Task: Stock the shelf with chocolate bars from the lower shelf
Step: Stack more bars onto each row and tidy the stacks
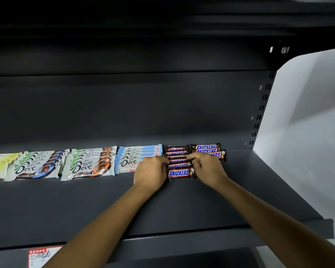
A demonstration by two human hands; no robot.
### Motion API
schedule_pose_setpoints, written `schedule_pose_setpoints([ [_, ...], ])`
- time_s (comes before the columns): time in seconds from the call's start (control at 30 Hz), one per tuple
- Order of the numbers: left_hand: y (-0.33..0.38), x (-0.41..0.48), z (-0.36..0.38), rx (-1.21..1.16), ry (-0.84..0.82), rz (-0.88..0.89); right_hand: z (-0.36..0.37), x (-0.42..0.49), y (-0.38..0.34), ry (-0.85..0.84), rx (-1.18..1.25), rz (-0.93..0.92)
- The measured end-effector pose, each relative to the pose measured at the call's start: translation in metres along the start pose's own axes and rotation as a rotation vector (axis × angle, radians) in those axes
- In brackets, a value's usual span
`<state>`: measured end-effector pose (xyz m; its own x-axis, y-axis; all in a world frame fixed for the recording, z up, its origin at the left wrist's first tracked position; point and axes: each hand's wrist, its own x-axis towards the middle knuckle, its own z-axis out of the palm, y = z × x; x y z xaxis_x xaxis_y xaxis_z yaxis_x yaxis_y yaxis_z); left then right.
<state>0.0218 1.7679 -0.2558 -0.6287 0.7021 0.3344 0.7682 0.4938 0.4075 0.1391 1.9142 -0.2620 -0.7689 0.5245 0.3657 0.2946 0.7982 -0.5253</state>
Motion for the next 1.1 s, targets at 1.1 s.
schedule_pose_setpoints([
  [1.1, -0.006, 0.029, -0.002, 0.284, 0.060, 0.226, -0.005, 0.015, -0.009, -0.017, -0.129, -0.030],
])
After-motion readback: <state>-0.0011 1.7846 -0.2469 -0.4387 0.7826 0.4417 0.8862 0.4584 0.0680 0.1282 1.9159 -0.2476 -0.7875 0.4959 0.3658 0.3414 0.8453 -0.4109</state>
